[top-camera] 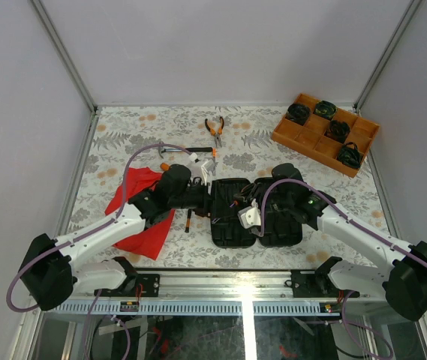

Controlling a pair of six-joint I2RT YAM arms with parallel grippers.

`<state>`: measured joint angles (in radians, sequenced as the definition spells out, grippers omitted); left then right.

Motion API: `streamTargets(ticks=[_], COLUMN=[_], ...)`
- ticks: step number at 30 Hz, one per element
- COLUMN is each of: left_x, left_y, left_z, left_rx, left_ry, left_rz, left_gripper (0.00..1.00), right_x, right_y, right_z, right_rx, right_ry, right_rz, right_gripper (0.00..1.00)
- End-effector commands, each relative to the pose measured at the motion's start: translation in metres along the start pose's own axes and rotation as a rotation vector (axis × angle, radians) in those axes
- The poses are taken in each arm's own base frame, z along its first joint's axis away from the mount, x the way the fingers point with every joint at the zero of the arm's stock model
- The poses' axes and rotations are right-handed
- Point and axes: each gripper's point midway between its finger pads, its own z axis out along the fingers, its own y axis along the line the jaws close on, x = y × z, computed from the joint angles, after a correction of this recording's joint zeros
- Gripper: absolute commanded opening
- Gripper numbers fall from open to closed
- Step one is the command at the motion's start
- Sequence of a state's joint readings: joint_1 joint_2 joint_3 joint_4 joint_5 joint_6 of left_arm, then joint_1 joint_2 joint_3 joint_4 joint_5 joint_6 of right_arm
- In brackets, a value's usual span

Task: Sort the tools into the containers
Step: Pick up the screwdriver from the center of the board.

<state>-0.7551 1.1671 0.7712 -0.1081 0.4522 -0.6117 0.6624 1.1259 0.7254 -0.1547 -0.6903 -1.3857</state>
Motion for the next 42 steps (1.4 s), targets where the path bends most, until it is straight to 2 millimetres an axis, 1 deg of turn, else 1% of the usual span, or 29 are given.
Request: streamTargets(ticks=[1, 4, 14, 16, 17, 21, 22, 23, 25, 26, 27, 30, 35, 39, 42], left_x=[-0.006, -0.005, -0.001, -0.002, -0.003, -0.008, -0.010, -0.012, -0.014, -0.015, -0.016, -0.020, -0.027, -0.033, -0.037], left_y=[-0.020, -0.023, -0.023, -0.022, -0.022, -0.022, -0.021, -0.021, -0.020, -0.018, -0.017, -0.016, -0.014, -0.011, -0.008], left_z=[0.005, 0.007, 0.008, 0.008, 0.007, 0.002, 0.000, -0.001, -0.004, -0.005, -0.005, -0.009, -0.017, -0.023, -0.027], left_rx=[0.078, 0.085, 0.085, 0.081, 0.079, 0.060, 0.053, 0.044, 0.029, 0.021, 0.014, 0.000, -0.027, -0.048, -0.063], left_ry=[0.000, 0.008, 0.025, 0.022, 0.017, -0.020, -0.028, -0.038, -0.054, -0.063, -0.073, -0.106, -0.154, -0.197, -0.232], left_rz=[0.054, 0.059, 0.063, 0.064, 0.066, 0.079, 0.083, 0.086, 0.087, 0.086, 0.085, 0.087, 0.093, 0.104, 0.106], left_gripper=[0.55, 0.45, 0.01, 0.00, 0.00, 0.00, 0.00, 0.00, 0.00, 0.00, 0.00, 0.00, 0.00, 0.00, 0.00], right_x=[-0.011, -0.010, -0.011, -0.013, -0.014, -0.018, -0.020, -0.021, -0.025, -0.027, -0.031, -0.037, -0.040, -0.045, -0.056], right_y=[-0.032, -0.033, -0.036, -0.038, -0.039, -0.044, -0.045, -0.045, -0.045, -0.044, -0.045, -0.045, -0.041, -0.039, -0.042], right_z=[-0.005, -0.006, -0.005, -0.006, -0.007, -0.010, -0.012, -0.013, -0.015, -0.016, -0.018, -0.023, -0.036, -0.050, -0.065], right_rx=[0.066, 0.065, 0.071, 0.082, 0.086, 0.112, 0.120, 0.125, 0.138, 0.143, 0.157, 0.209, 0.336, 0.466, 0.597], right_ry=[0.002, 0.008, 0.003, 0.001, 0.000, -0.008, -0.010, -0.013, -0.026, -0.036, -0.049, -0.077, -0.093, -0.141, -0.239], right_rz=[-0.110, -0.119, -0.134, -0.139, -0.138, -0.111, -0.107, -0.102, -0.088, -0.078, -0.071, -0.028, 0.077, 0.232, 0.328], right_gripper=[0.00, 0.00, 0.04, 0.06, 0.09, 0.26, 0.33, 0.42, 0.65, 0.72, 0.75, 0.77, 0.78, 0.76, 0.75])
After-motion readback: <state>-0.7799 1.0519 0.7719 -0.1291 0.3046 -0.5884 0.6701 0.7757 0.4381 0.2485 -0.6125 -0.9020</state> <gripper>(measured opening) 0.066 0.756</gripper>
